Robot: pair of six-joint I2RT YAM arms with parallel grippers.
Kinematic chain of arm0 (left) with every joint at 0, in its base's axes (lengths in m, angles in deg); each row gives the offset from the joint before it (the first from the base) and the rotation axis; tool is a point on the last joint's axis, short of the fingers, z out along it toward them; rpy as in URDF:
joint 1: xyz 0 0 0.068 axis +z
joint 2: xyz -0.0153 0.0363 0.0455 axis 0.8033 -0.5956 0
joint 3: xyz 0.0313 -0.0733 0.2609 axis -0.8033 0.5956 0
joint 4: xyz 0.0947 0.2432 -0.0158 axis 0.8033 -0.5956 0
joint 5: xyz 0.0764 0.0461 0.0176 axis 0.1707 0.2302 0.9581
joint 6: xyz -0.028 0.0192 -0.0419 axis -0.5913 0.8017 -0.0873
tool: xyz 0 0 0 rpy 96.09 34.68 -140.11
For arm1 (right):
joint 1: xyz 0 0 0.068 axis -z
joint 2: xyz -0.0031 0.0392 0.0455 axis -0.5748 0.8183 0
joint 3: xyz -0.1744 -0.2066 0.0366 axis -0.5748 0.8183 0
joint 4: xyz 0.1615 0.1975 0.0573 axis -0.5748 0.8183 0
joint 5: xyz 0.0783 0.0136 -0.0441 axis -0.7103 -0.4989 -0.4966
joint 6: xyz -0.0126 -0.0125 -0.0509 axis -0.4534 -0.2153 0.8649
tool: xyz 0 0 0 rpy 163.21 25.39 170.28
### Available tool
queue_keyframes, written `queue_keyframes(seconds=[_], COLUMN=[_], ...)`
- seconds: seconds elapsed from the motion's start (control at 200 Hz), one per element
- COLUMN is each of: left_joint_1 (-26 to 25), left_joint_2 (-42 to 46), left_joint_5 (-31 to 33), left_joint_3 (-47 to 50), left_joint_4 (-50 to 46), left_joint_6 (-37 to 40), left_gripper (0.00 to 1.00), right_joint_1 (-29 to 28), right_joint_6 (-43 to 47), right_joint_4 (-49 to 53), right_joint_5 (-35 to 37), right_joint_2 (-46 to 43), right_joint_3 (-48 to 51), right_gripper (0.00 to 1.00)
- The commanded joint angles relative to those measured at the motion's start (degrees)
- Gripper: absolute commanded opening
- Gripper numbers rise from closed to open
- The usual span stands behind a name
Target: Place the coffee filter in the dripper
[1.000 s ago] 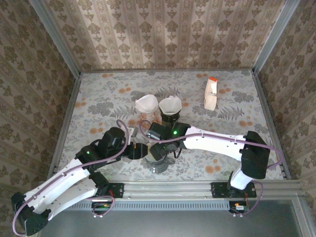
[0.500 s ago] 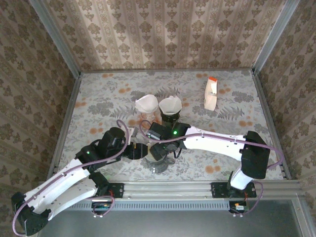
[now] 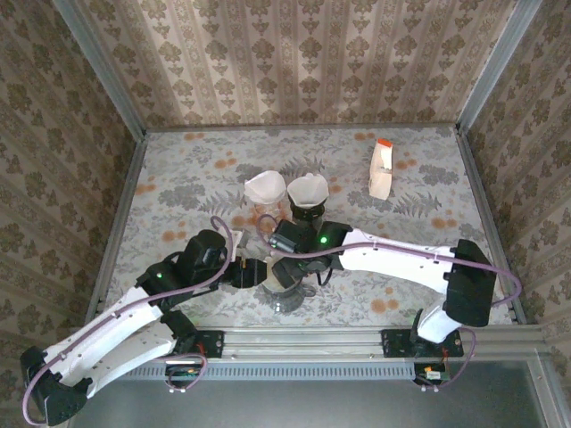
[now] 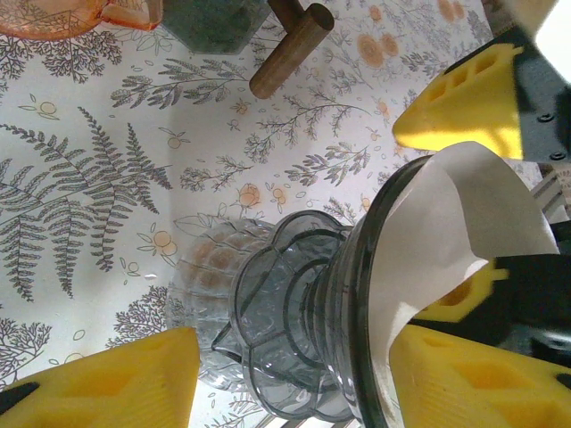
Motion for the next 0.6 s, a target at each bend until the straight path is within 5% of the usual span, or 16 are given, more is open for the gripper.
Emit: queue_keyframes(seconds=[0.0,0.595], left_joint_1=[0.20,0.27], left_joint_2=[0.35,0.30], left_joint_5=[-0.70,-0.93], left_joint_3=[0.55,0.90], left_joint_4=[1.42,1.59], left_joint_6=[-0.51,-0.88], left_gripper=[0.60,0.60], right_joint_1=[0.22,0.13], right_joint_6=[-1.22,-4.48], right_joint_4=[0.72,6.83], right_joint_5=[2.10,5.49], right_joint_2=[-3.40,-14.16], right_joint_3=[0.61,5.48], right_gripper=[0.89,0.86])
